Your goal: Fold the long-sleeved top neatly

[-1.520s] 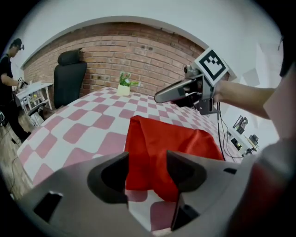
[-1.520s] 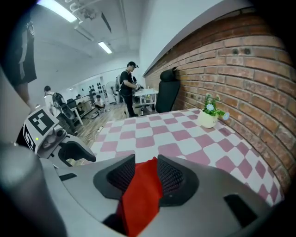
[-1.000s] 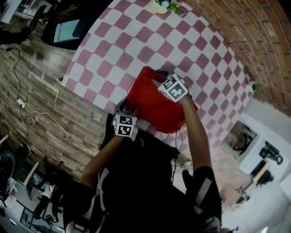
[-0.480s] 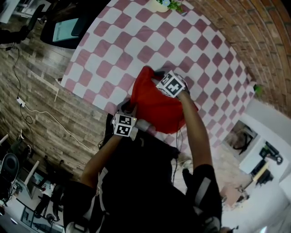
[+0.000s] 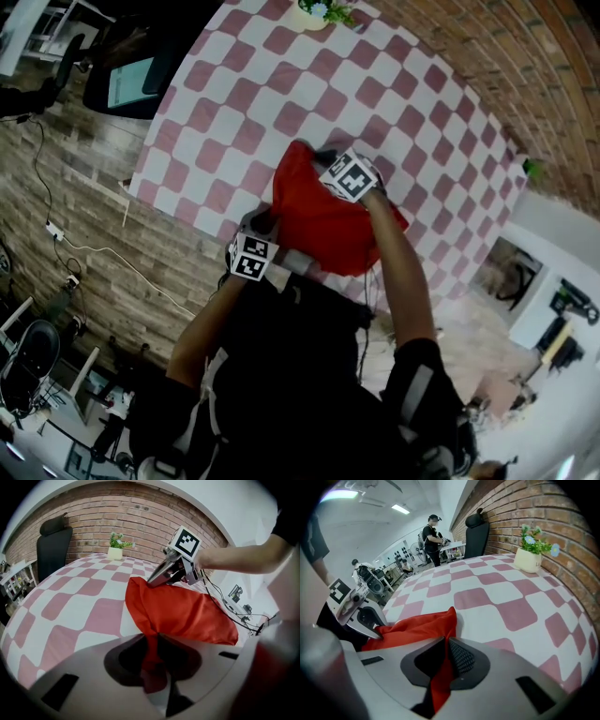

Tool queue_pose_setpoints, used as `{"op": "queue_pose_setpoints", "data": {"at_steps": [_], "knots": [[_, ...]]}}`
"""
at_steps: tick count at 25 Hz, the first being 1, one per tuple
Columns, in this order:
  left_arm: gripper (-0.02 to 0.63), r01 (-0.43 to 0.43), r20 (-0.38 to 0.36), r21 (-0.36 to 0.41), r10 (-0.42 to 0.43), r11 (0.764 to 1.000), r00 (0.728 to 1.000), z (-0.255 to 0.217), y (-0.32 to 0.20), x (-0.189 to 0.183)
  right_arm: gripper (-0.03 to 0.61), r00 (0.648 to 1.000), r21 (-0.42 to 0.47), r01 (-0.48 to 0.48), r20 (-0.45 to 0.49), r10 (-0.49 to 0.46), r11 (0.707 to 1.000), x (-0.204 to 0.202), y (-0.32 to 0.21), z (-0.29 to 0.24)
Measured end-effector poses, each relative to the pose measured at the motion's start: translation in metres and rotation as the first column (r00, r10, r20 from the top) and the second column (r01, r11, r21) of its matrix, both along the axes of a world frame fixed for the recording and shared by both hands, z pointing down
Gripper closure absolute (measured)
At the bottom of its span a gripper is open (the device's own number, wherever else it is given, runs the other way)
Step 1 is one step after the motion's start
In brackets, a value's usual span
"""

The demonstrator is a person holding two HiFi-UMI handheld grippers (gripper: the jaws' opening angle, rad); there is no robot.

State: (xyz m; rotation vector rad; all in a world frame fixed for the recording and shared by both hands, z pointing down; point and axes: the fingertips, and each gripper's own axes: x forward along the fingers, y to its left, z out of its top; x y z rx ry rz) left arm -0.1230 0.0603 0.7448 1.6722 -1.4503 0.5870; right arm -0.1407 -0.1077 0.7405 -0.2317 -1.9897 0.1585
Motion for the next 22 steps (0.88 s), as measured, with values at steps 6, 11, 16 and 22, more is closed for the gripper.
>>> {"op": "queue_pose_setpoints", "data": {"at_steps": [6, 11, 16, 22], "knots": [[0.531, -0.094, 0.063, 0.022, 0.092, 0.995, 0.994, -0.007, -0.027, -0.017, 0.551, 0.992, 0.026, -0.121, 0.020, 0.121, 0.992, 0.017, -0.027, -0.005], [0.532, -0.222, 0.085, 0.045, 0.218, 0.974, 0.972, -0.006, -0.066, -0.024, 0.552, 0.967, 0.047, -0.253, 0.042, 0.251, 0.966, 0.046, -0.059, -0.011], [0.532, -0.404, 0.104, 0.059, 0.397, 0.913, 0.912, -0.009, -0.113, -0.014, 0.552, 0.916, 0.078, -0.399, 0.061, 0.395, 0.913, 0.092, -0.090, -0.016], [0.532, -0.620, 0.208, 0.045, 0.600, 0.783, 0.773, -0.013, -0.174, 0.016, 0.552, 0.801, 0.085, -0.597, 0.113, 0.588, 0.798, 0.163, -0.125, -0.009]]}}
